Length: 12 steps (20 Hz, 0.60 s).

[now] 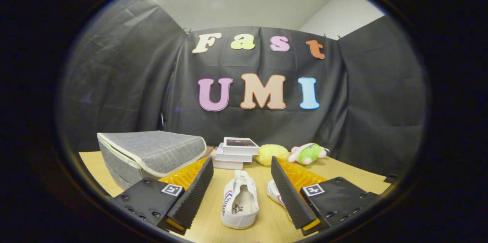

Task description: Open the storage box then place both shoes into the box .Put the left shoe in first, then the right shoe, with the right side of both shoes facing outward in a uniform manner.

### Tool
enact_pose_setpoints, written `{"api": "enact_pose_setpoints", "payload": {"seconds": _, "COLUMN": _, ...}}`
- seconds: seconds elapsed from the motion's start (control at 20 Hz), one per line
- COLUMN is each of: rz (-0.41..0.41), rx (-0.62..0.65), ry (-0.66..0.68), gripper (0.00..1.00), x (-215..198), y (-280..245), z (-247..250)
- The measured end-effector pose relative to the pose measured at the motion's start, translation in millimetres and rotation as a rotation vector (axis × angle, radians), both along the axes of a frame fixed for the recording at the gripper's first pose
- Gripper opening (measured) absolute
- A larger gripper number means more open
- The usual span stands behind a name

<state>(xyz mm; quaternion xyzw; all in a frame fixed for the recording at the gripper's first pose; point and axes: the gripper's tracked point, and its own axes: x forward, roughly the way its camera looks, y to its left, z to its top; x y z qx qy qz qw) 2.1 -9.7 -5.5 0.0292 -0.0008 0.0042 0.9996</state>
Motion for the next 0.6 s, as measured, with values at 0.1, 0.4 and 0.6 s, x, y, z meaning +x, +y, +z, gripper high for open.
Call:
{"api": "enact_pose_setpoints", "payload": {"seconds": 0.1, "rz": -0.002, "rx": 0.003, "ry": 0.01, "gripper": 0.98, "x": 1, "y": -2, "z": -3}}
{"api": "enact_pose_setpoints", "payload": {"seconds": 0.4, "rz": -0.012, "rx": 0.032, "ry": 0.003, "gripper": 0.98, "x": -1, "y": -8, "z": 5}}
{"api": "enact_pose_setpoints", "payload": {"seconds": 0.6, "rz": -0.045, "rx": 0.122, "ry": -0.017, "gripper": 0.98, "x": -1, "y": -14, "z": 36}}
